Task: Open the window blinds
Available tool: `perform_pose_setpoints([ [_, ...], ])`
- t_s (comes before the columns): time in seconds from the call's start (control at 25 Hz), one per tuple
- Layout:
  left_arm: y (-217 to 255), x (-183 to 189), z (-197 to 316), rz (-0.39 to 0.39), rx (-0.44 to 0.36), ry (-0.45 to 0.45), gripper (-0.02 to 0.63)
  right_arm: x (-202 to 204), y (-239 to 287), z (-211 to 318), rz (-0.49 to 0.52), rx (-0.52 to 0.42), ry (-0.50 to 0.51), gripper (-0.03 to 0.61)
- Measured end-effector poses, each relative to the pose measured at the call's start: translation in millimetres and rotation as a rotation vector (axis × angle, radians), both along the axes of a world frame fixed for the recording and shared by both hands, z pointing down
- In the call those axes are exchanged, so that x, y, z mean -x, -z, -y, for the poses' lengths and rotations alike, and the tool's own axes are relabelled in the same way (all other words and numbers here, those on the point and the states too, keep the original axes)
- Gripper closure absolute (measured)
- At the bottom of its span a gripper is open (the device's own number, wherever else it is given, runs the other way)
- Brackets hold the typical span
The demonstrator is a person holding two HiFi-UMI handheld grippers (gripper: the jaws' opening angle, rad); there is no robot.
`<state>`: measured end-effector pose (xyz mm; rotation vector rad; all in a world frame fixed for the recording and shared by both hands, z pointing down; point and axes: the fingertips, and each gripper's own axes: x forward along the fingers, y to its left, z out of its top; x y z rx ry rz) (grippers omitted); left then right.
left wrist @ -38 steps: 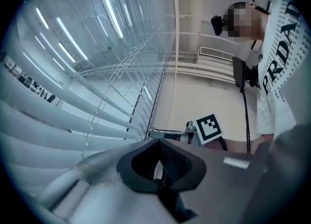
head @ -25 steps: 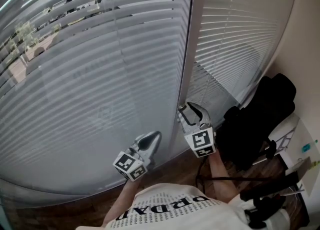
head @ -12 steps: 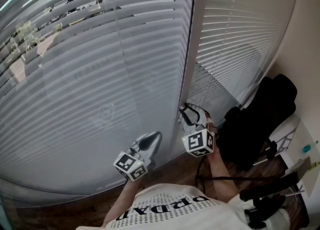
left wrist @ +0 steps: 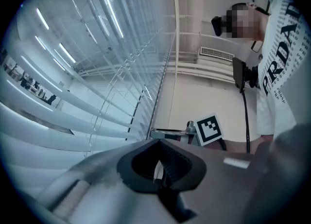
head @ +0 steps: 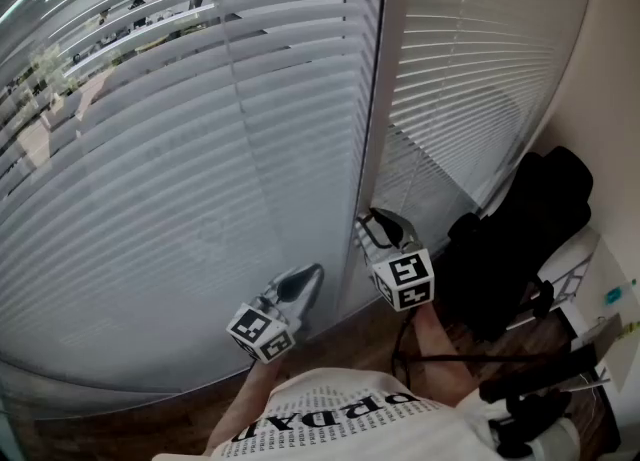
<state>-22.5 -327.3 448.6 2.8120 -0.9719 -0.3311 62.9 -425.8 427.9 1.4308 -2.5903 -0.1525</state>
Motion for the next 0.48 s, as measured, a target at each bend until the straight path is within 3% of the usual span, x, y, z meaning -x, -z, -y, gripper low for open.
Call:
perform_pose_setpoints([
  [0.2,-1.6,-2.6,0.2,-0.002,0.0,-0.009,0.621,-1.6,1.0,1.6,0.194,0.091,0.02,0.445],
  [0.48,-1.5,-6.0,1.5,-0.01,0.002,-0.013,0.621,-2.4,0.3,4.5,0.279,0.14,0.041,0.445],
])
